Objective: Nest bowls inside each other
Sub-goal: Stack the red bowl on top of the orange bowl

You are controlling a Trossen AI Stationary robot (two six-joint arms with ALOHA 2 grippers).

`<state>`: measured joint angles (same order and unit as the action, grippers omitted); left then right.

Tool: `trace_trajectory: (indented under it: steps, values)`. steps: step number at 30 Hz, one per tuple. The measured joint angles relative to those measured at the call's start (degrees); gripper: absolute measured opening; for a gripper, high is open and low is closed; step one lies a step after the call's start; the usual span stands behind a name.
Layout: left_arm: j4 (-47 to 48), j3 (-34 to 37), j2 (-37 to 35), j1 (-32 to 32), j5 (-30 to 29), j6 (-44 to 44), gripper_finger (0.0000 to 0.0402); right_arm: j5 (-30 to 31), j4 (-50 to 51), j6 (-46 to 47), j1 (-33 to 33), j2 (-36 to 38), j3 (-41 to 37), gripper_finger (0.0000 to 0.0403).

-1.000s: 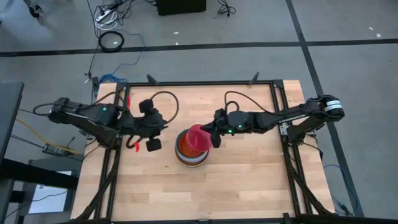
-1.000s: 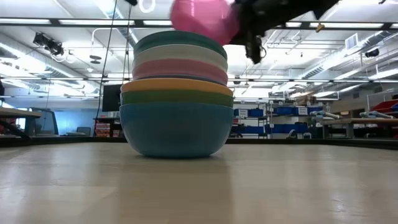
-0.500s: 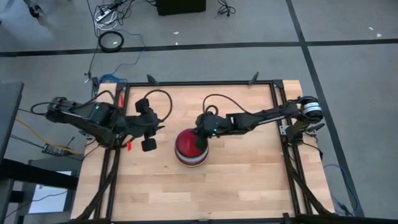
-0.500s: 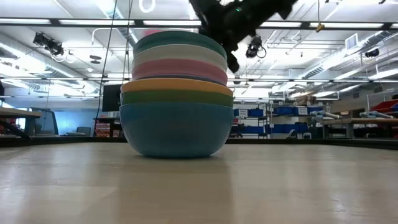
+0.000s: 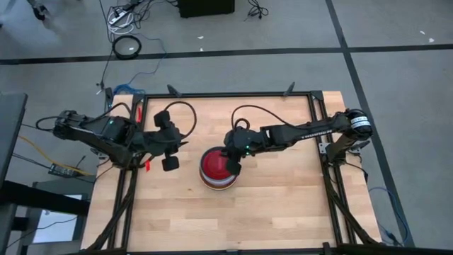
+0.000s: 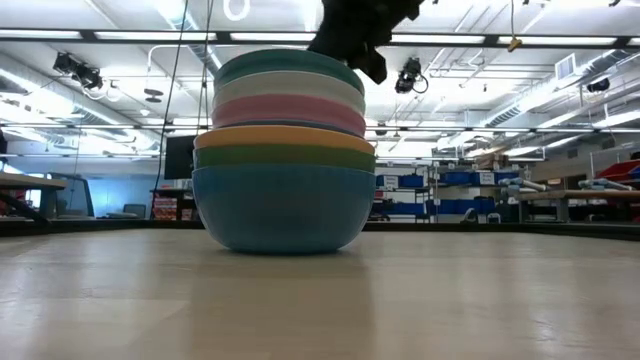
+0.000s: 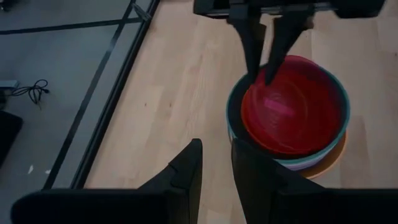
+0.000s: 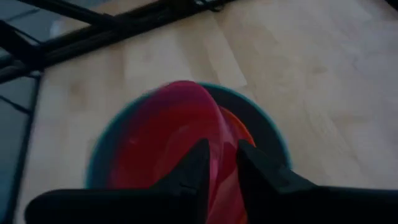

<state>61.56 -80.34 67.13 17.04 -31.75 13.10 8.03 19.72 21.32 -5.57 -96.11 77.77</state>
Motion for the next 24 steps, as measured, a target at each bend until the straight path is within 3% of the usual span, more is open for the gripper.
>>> trace_trajectory:
  steps: [24]
  values:
    - [-0.5, 0.0, 0.0, 0.0, -0.79, 1.07, 0.0095, -0.67, -0.61, -0.02, -1.11, -0.25, -0.01, 0.0066]
